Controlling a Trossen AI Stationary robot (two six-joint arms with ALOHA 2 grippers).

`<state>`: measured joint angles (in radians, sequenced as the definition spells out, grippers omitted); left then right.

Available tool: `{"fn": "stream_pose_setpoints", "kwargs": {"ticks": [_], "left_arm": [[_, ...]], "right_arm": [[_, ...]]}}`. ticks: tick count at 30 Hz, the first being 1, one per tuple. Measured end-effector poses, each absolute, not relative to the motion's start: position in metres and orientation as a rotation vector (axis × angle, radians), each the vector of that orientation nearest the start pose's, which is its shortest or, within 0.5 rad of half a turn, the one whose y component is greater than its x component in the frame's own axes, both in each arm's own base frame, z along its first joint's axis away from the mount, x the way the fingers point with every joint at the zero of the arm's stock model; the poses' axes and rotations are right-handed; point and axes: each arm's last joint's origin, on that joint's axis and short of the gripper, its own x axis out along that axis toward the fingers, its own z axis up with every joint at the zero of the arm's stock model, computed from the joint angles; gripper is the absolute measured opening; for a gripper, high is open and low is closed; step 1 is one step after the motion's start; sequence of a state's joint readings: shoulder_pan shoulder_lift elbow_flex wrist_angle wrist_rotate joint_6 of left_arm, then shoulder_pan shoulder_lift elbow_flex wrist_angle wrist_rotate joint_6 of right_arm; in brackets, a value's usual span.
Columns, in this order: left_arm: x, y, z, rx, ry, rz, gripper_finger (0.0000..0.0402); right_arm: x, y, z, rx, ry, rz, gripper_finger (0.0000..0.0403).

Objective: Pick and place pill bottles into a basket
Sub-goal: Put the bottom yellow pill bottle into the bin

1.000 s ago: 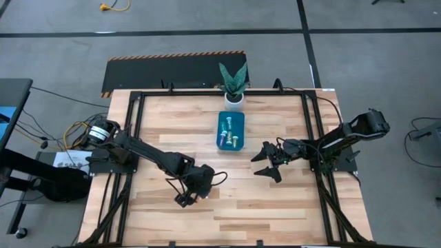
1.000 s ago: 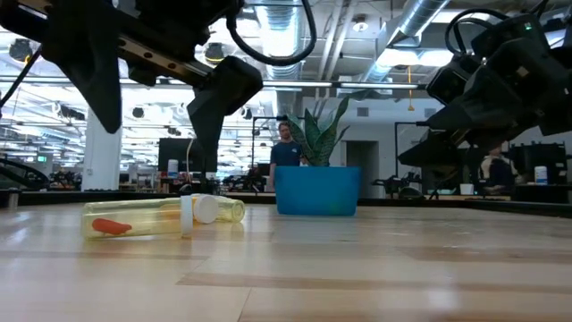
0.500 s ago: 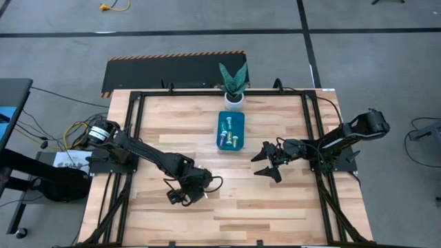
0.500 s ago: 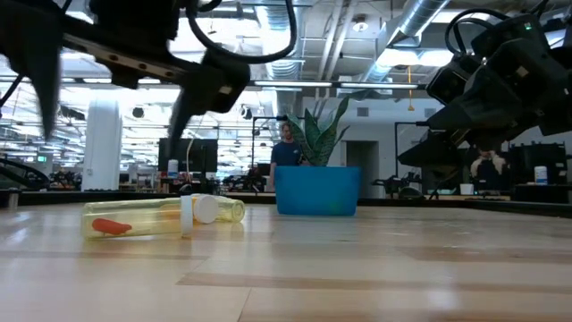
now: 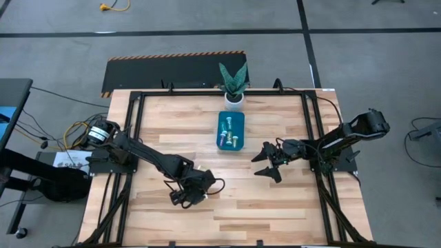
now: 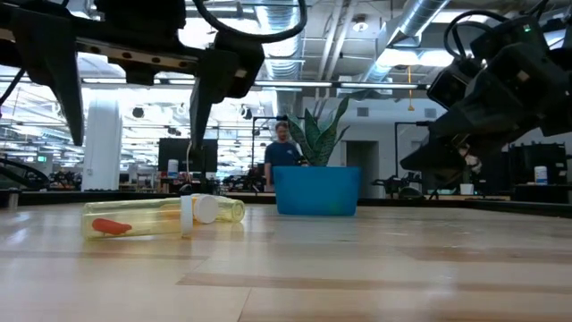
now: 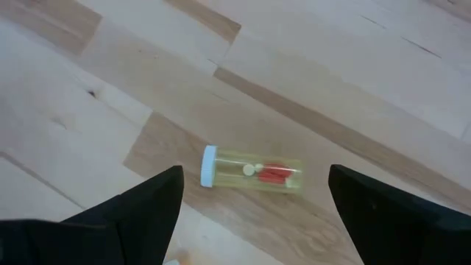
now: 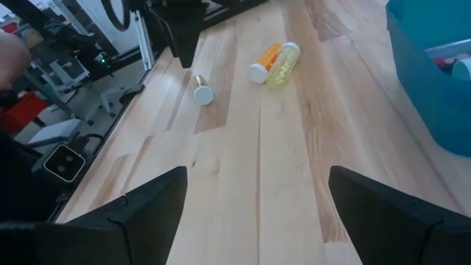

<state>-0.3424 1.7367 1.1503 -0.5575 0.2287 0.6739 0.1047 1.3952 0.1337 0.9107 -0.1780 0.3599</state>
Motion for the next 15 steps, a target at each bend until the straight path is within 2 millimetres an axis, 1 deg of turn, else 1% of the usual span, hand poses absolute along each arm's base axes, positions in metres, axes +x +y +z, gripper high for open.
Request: {"fn": "stream_pose_setpoints", "kwargs": {"ticks": [15], "left_arm": [[0.3202,-0.1206,0.19,0.67,0.907,-0.887,0.033]], "right_arm": [[0.1939,0.0255,0.1139,0.384,0.415,0.207,0.0327]]}}
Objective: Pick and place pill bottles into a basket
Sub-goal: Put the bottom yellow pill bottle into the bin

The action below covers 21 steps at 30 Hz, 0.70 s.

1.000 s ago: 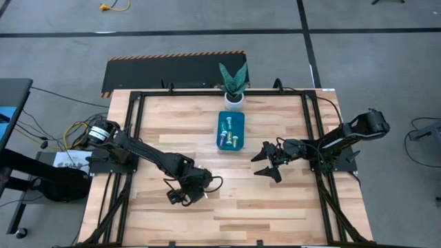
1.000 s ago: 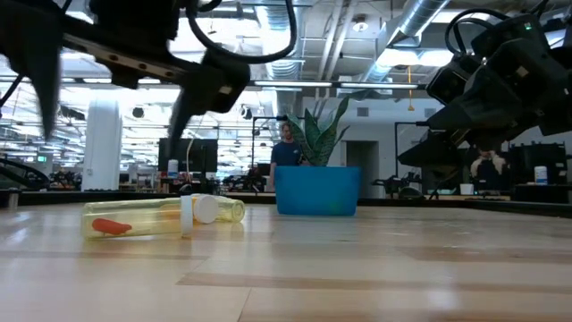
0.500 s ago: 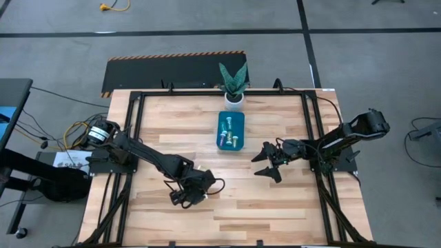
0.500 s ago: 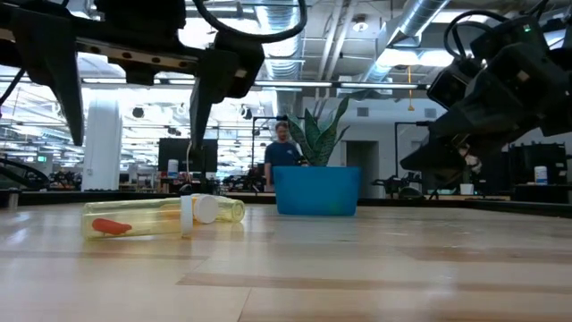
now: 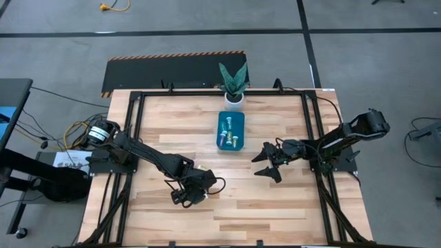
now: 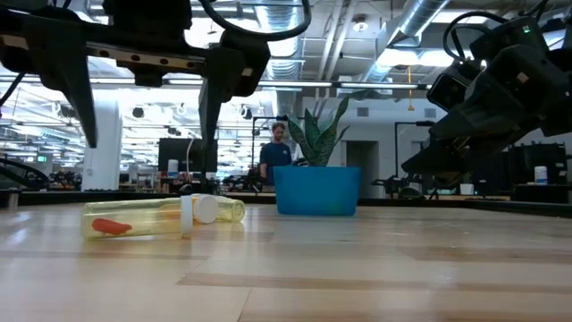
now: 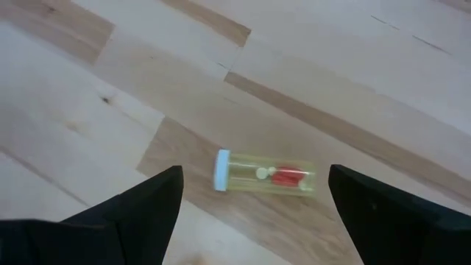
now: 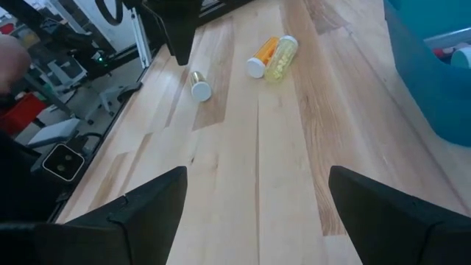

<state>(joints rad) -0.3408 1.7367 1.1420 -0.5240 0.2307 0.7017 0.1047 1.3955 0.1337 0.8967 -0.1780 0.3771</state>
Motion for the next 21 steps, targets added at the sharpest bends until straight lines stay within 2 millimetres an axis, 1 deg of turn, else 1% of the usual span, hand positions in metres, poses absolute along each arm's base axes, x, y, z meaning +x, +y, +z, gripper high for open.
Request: {"fn": "stream_pose_setpoints", "kwargs": {"ticks": [6,21], "left_arm": [[0.318,-0.1207,0.1841,0.653,0.895,-0.906,0.033],[0.3194,-0.1211,0.1846,0.666,0.87,-0.909,0.033]], "right_arm": [[0.1939,0.0255,0.114,0.383,0.414,0.207,0.0327],[0.1938,0.0255,0.1138,0.382,0.417,0.207,0.0327]]}}
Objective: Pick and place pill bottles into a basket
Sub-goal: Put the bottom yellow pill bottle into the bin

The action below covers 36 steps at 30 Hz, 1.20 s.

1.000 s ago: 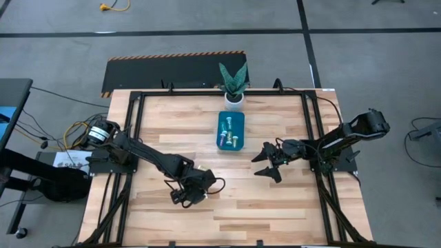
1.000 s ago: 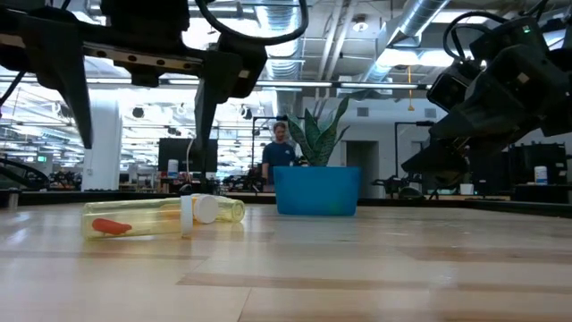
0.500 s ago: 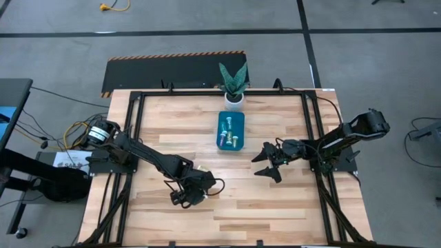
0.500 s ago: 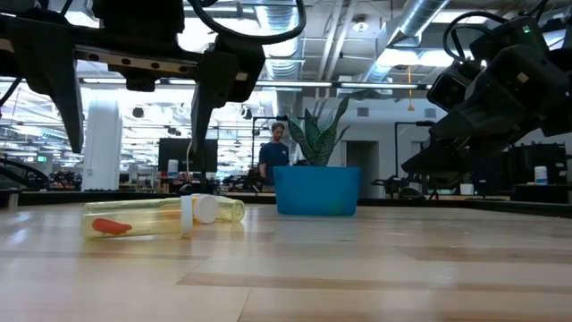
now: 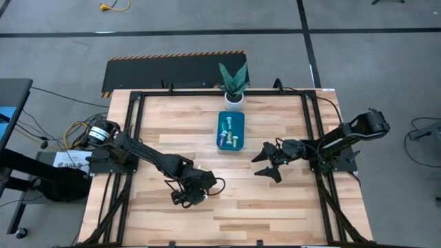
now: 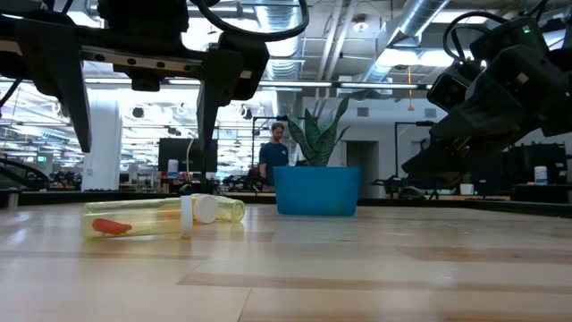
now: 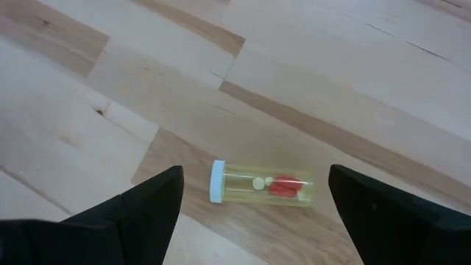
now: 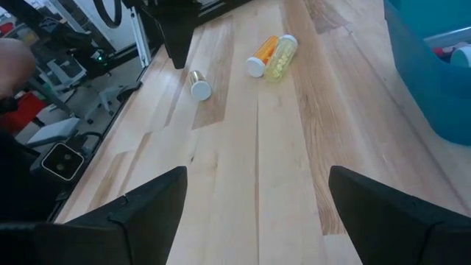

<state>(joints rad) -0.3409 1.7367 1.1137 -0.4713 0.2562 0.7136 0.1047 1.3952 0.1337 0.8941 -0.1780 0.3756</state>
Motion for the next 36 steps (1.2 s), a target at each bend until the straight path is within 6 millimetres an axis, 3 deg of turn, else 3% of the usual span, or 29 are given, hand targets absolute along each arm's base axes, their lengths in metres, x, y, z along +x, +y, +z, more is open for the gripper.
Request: {"fn": "stream_pose_setpoints", "kwargs": {"ticks": [8,36], "left_arm": [[0.323,-0.123,0.172,0.658,0.891,-0.931,0.033],[0.33,-0.119,0.154,0.628,0.898,-0.992,0.033]], "right_arm": [[0.194,0.025,0.113,0.382,0.423,0.206,0.0327],[0.192,0.025,0.11,0.383,0.458,0.194,0.0327]]}}
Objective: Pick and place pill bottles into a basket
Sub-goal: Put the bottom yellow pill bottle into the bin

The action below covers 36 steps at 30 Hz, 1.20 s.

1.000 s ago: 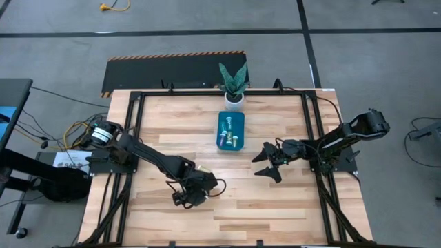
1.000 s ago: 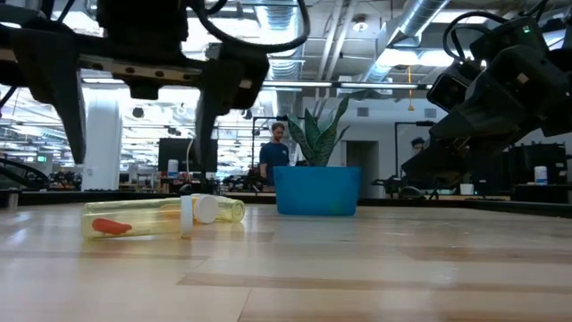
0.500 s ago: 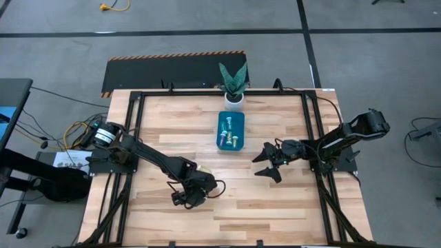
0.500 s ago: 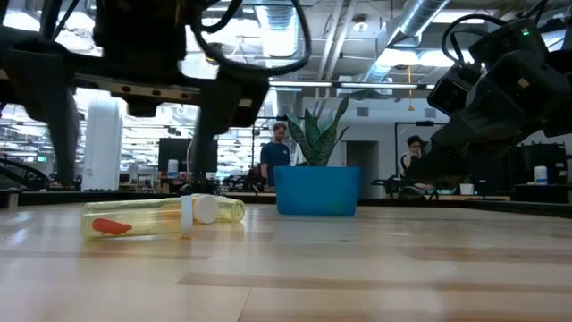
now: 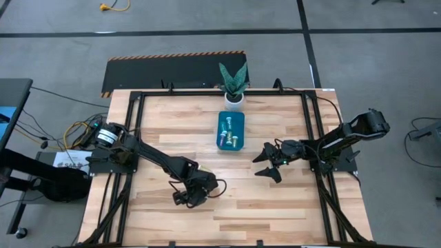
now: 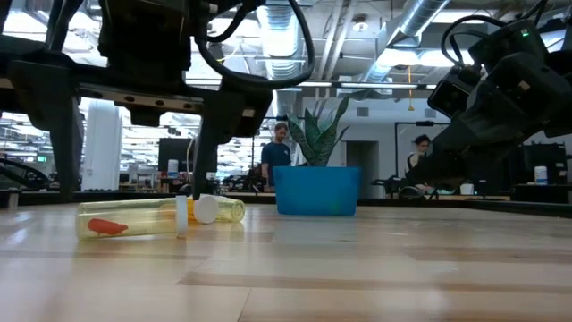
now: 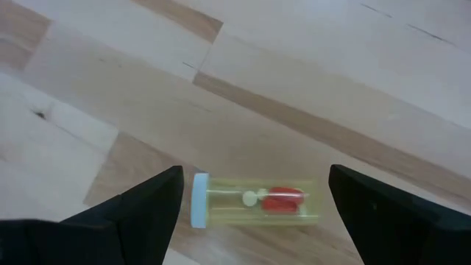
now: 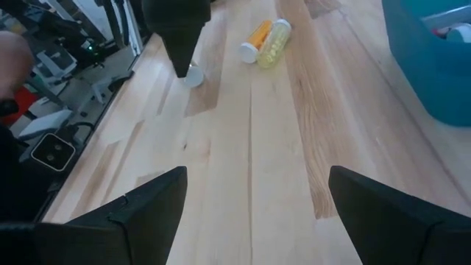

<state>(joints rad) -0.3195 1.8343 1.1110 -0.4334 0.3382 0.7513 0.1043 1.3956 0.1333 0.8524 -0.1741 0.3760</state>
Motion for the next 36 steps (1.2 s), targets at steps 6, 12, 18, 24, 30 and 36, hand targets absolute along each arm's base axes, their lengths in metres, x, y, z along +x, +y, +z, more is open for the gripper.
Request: {"fn": "stream_pose_setpoints", "kwargs": {"ticks": [6,12,18,24,30,36], "left_arm": [[0.33,-0.119,0.154,0.628,0.902,-0.99,0.033],[0.33,-0.119,0.154,0.629,0.902,-0.99,0.033],[0.329,-0.119,0.154,0.635,0.903,-0.99,0.033],[0.325,-0.117,0.145,0.636,0.899,-0.989,0.033],[0.324,-0.117,0.143,0.641,0.885,-0.996,0.033],[0.325,-0.114,0.143,0.633,0.882,-1.004,0.033]], "right_arm": [[0.192,0.025,0.11,0.383,0.458,0.194,0.0327],[0.192,0.025,0.11,0.387,0.458,0.193,0.0327],[0.192,0.025,0.11,0.4,0.46,0.19,0.0327],[0.192,0.025,0.11,0.4,0.46,0.19,0.0327],[0.192,0.025,0.11,0.4,0.46,0.19,0.0327],[0.192,0.025,0.11,0.4,0.46,0.19,0.0327]]}}
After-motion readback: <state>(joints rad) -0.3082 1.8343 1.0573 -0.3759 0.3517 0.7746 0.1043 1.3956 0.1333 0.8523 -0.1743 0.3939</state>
